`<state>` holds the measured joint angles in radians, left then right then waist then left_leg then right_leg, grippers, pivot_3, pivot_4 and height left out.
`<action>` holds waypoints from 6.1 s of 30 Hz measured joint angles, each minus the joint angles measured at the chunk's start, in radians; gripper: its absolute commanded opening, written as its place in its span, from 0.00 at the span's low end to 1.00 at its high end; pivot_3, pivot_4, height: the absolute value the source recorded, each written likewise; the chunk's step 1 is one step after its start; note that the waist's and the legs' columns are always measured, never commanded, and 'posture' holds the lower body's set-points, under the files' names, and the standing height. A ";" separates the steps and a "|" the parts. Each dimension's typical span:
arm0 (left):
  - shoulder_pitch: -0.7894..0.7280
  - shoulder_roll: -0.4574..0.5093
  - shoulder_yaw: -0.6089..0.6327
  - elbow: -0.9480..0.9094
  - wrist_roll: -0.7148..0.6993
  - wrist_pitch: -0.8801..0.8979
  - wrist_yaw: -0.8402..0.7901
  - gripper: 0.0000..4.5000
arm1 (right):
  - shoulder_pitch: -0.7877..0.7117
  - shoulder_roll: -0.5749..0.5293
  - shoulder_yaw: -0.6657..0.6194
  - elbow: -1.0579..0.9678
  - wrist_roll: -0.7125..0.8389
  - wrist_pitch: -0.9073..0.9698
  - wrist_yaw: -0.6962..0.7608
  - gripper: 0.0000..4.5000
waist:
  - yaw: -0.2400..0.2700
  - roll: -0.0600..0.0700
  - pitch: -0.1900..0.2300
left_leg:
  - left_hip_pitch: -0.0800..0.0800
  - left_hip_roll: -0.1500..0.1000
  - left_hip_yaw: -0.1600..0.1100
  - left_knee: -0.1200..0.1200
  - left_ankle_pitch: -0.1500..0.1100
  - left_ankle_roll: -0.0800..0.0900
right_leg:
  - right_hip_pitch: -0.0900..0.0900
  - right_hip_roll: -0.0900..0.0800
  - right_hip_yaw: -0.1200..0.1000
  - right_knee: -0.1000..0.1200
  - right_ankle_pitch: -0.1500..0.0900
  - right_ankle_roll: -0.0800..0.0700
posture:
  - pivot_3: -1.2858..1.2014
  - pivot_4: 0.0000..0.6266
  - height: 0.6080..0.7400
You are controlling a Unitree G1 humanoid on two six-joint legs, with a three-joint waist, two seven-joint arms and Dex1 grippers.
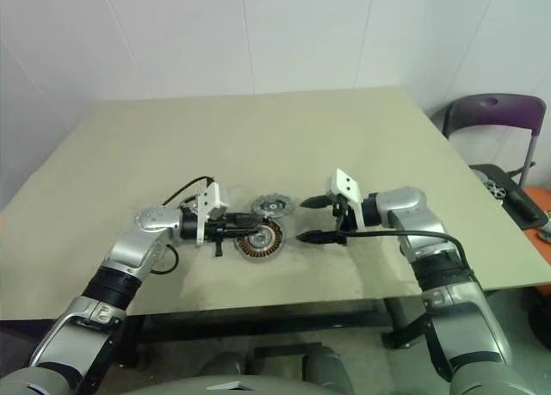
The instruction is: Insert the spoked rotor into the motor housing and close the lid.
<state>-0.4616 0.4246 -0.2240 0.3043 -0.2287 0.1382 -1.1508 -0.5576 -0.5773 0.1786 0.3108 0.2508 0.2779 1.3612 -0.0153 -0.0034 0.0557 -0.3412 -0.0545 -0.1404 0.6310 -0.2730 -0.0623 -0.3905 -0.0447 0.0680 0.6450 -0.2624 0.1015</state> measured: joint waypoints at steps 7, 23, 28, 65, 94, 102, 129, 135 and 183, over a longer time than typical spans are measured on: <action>-0.007 -0.019 0.000 0.044 0.024 -0.045 -0.006 0.15 | 0.002 -0.003 0.000 -0.002 0.001 0.001 -0.003 1.00 | 0.000 0.000 0.000 | 0.000 0.000 0.000 0.000 0.000 0.000 | 0.000 0.000 0.000 0.000 0.000 0.000 | 0.52 0.00 1.00; -0.017 -0.060 -0.024 0.089 0.052 -0.080 -0.008 0.15 | 0.009 -0.010 0.000 -0.002 0.001 0.000 -0.004 1.00 | 0.000 0.000 0.000 | 0.000 0.000 0.000 0.000 0.000 0.000 | 0.000 0.000 0.000 0.000 0.000 0.000 | 0.52 0.00 1.00; -0.017 -0.051 -0.028 0.086 0.052 -0.037 -0.026 0.15 | 0.009 -0.010 0.000 -0.003 0.001 0.000 -0.004 1.00 | 0.000 0.000 0.000 | 0.000 0.000 0.000 0.000 0.000 0.000 | 0.000 0.000 0.000 0.000 0.000 0.000 | 0.52 0.00 1.00; 0.340 0.206 0.351 -0.394 -0.161 0.161 0.117 1.00 | -0.085 0.134 0.098 -0.080 -0.013 0.160 -0.083 0.80 | -0.001 0.000 0.000 | -0.001 0.001 -0.001 -0.001 0.000 0.000 | -0.001 -0.001 0.000 0.000 0.000 0.000 | 0.52 0.00 1.00; 0.645 0.185 0.473 -0.584 -0.218 0.150 0.277 1.00 | -0.181 0.317 0.203 0.304 -0.150 -0.016 -0.135 0.00 | -0.007 0.000 0.000 | 0.002 0.001 0.000 0.000 0.000 0.000 | 0.001 0.000 0.000 0.001 -0.002 -0.003 | 0.52 0.00 1.00; 0.624 0.184 0.470 -0.582 -0.217 0.140 0.278 1.00 | -0.176 0.323 0.151 0.312 -0.107 0.051 -0.128 0.00 | -0.005 0.001 0.000 | 0.001 0.001 0.000 0.000 0.000 0.000 | 0.000 0.000 0.000 0.002 -0.002 -0.004 | 0.52 0.00 1.00; 0.615 0.182 0.440 -0.542 -0.215 0.108 0.274 1.00 | -0.181 0.318 0.169 0.322 -0.164 0.018 -0.148 0.00 | -0.009 0.001 0.000 | 0.003 0.001 0.000 -0.001 0.000 0.000 | 0.002 0.001 0.000 0.001 -0.004 -0.001 | 0.52 0.00 1.00; 0.627 0.181 0.439 -0.548 -0.215 0.108 0.284 1.00 | -0.178 0.321 0.141 0.319 -0.141 0.060 -0.138 0.00 | -0.008 0.001 0.000 | 0.002 0.001 0.000 0.001 0.000 0.000 | 0.001 0.000 0.000 0.001 -0.004 -0.002 | 0.52 0.00 1.00; 0.657 0.160 0.475 -0.554 -0.224 0.089 0.317 1.00 | -0.152 0.276 0.080 0.160 -0.039 0.194 -0.085 0.00 | -0.005 0.002 0.001 | -0.001 0.001 0.001 -0.004 0.000 0.000 | -0.004 -0.001 0.000 0.000 -0.003 -0.004 | 0.52 0.00 1.00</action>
<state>0.1951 0.5847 0.2507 -0.2500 -0.4528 0.2267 -0.8340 -0.7091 -0.3008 0.2591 0.4711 0.2118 0.4718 1.2765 -0.0199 -0.0010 0.0568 -0.3423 -0.0535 -0.1396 0.6271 -0.2732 -0.0625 -0.3946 -0.0455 0.0683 0.6451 -0.2655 0.0972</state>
